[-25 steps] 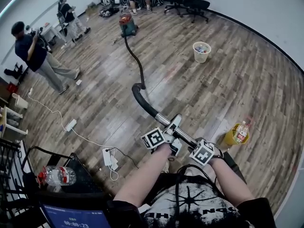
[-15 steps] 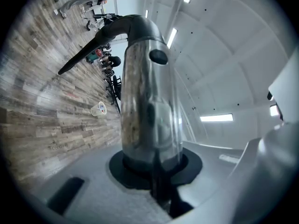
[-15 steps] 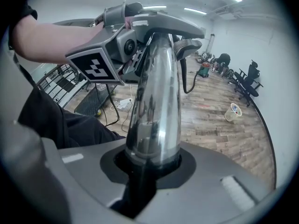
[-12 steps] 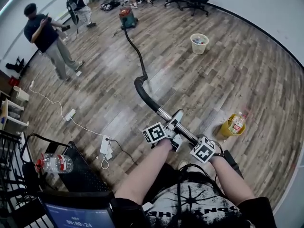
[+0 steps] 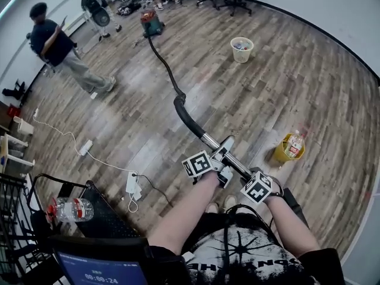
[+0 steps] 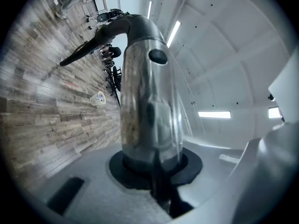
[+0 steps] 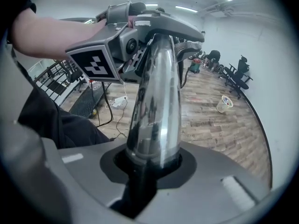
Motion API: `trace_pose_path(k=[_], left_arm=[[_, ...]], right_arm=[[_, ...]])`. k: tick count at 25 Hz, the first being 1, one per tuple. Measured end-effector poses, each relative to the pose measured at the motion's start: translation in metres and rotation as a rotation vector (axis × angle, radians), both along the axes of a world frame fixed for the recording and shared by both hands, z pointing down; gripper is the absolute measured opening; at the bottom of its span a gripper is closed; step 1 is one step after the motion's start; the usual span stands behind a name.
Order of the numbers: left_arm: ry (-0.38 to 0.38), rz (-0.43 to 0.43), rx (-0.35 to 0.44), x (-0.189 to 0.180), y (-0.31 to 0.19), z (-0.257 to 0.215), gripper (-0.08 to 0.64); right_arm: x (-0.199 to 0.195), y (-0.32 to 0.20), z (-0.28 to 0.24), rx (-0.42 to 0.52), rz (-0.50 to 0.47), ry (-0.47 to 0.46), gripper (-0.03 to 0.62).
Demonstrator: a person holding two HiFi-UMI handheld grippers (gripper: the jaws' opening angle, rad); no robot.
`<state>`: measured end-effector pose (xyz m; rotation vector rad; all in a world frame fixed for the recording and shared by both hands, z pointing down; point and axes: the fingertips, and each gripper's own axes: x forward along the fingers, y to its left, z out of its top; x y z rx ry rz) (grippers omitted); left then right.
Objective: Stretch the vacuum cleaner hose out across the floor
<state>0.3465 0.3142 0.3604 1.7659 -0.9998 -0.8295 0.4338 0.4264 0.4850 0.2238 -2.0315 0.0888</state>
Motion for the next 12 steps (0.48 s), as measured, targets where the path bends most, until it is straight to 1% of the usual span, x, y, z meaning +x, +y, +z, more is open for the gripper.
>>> trace_pose_path(k=[3, 6, 10, 12], left_arm=[[0.018, 0.014, -0.001, -0.002, 0.001, -0.001, 0.057], [0.035, 0.035, -0.017, 0.001, 0.004, 0.007, 0.057], [0.049, 0.069, -0.034, 0.009, 0.011, 0.018, 0.058], [0.059, 0.077, -0.034, 0.01, 0.013, 0.02, 0.058]], right_arm=[[0.002, 0.001, -0.002, 0.028, 0.017, 0.034, 0.078], [0.007, 0.004, 0.004, 0.058, 0.043, 0.071, 0.08], [0.016, 0.013, 0.009, 0.096, 0.097, 0.089, 0.083], [0.019, 0.013, 0.006, 0.133, 0.119, 0.092, 0.101]])
